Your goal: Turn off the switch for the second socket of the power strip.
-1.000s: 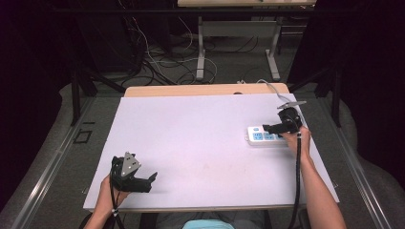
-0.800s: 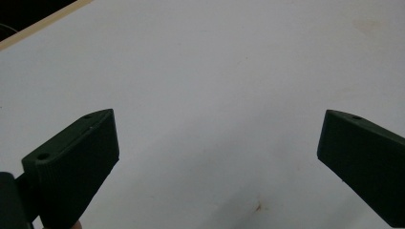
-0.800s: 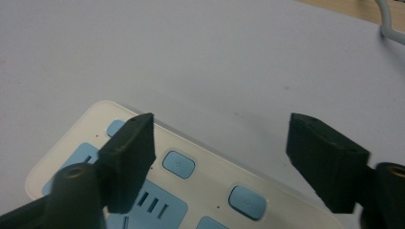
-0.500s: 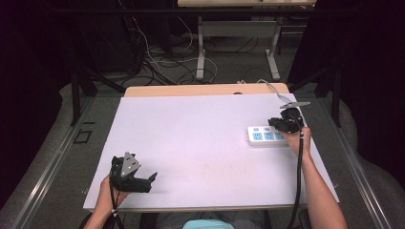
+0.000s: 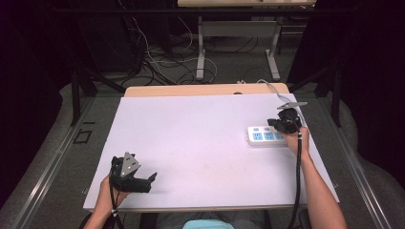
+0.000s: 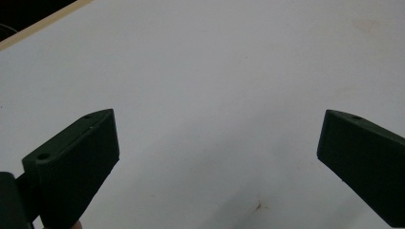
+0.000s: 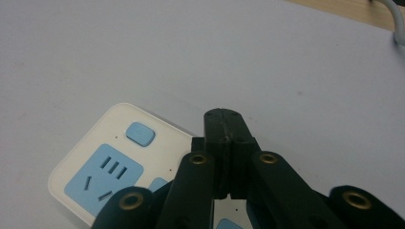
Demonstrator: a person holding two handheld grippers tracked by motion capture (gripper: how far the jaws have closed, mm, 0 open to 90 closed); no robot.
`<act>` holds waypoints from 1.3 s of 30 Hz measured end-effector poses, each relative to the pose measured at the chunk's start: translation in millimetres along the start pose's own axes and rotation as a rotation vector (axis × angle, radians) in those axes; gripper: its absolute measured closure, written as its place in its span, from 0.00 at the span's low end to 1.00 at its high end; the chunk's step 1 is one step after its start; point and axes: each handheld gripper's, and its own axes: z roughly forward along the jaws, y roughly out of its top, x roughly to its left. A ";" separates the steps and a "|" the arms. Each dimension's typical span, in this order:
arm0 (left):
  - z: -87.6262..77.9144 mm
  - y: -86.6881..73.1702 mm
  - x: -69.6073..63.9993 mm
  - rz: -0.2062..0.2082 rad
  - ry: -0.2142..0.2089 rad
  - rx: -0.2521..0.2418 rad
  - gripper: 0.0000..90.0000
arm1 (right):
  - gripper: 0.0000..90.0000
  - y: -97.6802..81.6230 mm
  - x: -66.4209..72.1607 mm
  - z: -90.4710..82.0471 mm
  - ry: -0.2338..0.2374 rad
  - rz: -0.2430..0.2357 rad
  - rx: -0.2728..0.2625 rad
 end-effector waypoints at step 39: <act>0.4 -0.2 -1.8 -0.014 -0.014 -0.005 0.01 | 1.00 1.8 19.9 11.9 -0.016 -0.056 0.099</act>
